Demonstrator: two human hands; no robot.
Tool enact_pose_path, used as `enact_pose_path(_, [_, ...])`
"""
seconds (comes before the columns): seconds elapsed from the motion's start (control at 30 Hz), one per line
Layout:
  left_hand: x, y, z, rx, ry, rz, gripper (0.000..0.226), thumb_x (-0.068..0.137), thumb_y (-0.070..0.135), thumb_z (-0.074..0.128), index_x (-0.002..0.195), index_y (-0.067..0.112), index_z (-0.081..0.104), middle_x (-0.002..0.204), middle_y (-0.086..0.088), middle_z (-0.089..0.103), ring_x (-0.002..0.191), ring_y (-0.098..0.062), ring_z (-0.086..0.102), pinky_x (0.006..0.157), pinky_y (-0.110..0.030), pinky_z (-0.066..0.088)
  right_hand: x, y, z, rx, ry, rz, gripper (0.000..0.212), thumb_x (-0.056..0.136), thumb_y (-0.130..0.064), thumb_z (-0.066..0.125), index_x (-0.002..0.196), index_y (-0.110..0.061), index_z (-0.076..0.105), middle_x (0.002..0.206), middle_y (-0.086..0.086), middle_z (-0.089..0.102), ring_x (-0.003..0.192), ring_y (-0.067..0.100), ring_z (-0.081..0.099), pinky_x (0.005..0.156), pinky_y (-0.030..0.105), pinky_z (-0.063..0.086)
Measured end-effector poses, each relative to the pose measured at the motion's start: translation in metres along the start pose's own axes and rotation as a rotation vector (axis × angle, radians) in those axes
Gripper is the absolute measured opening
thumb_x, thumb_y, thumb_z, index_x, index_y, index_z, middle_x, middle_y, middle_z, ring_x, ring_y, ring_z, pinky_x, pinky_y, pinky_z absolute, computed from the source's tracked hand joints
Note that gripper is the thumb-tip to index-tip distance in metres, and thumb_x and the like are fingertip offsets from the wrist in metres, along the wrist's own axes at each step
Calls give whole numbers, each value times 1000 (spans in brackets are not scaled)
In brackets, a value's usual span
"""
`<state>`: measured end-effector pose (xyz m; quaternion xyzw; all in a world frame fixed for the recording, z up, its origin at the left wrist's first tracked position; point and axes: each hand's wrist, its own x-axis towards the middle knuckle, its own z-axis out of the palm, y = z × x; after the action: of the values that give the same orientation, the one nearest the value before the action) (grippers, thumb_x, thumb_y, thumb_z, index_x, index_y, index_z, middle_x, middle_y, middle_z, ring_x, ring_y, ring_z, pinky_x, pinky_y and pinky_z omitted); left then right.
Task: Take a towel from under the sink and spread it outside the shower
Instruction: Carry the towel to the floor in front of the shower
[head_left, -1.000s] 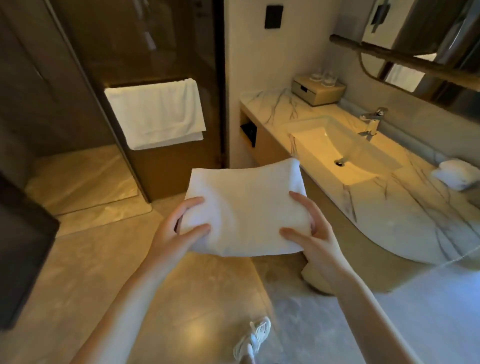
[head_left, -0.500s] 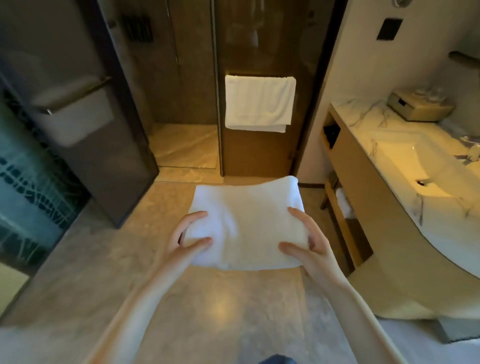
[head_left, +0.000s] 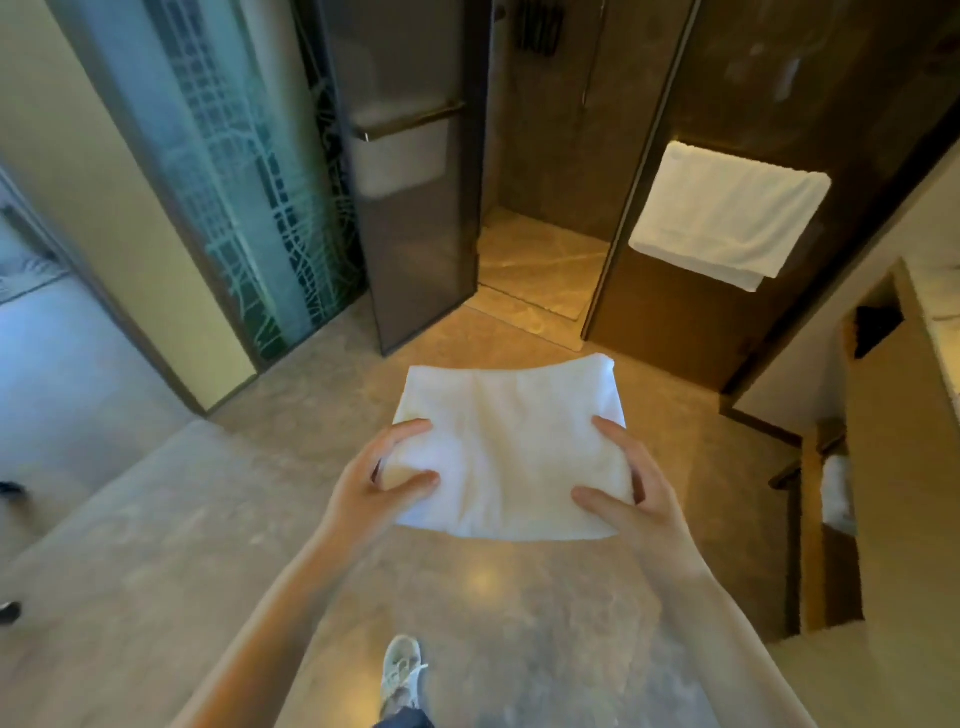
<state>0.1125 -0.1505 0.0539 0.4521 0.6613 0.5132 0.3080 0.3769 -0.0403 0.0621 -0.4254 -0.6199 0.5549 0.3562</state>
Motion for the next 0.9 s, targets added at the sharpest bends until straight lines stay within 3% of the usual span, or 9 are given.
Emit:
enact_pose_path(0.13, [-38,-15,-42,-57,172,-90,47,81,24,77,116,51,59,116,44,52,111,16,48,80,-12,47,5,-7,47,7,-152,-31,68,74,-6,79,124,-46,58,108,-37,58,99,-7,59,73,12,52])
enact_pose_path(0.3, [-67,-33,-105,-81,307,-152,46,84,21,74,119,46,59,120,32,54,112,-6,56,83,-25,54,18,-11,125,23,-309,-36,69,74,-7,80,124,-49,57,119,-33,57,107,-3,59,82,21,54])
enact_pose_path(0.4, [-65,-45,-144,-46,335,-195,45,85,25,72,119,51,57,124,29,50,110,-3,53,77,-15,49,29,-9,170,33,-344,-27,72,73,-8,80,127,-49,55,121,-33,57,107,-4,59,83,19,54])
enact_pose_path(0.47, [-54,-56,-171,-32,329,-203,45,85,27,72,117,54,56,123,34,48,108,4,50,77,-12,43,39,-6,200,37,-350,-28,73,73,-10,80,128,-49,54,119,-36,56,104,-7,58,79,14,53])
enact_pose_path(0.53, [-36,-67,-200,-33,298,-205,45,85,28,71,116,56,55,119,40,47,107,7,48,81,-18,41,50,-5,229,44,-329,-16,73,73,-13,81,129,-51,52,117,-38,54,103,-7,58,76,14,53])
enact_pose_path(0.63, [2,-80,-244,-2,232,-198,44,86,25,70,117,53,56,115,45,48,110,-3,49,93,-31,41,68,-4,270,87,-279,-10,73,74,-12,80,131,-48,51,120,-36,55,107,-6,58,79,16,54])
enact_pose_path(0.77, [48,-88,-290,32,142,-165,45,86,20,70,119,48,58,125,30,49,119,-14,49,100,-44,46,89,-10,311,92,-193,-8,73,74,-17,80,132,-49,50,119,-39,53,105,-9,57,78,13,53])
enact_pose_path(0.9, [103,-95,-319,33,33,-128,47,86,18,71,118,49,58,127,29,51,123,-12,48,103,-45,43,114,-16,336,107,-79,4,73,75,-6,79,128,-48,53,116,-37,57,103,-6,59,75,14,53])
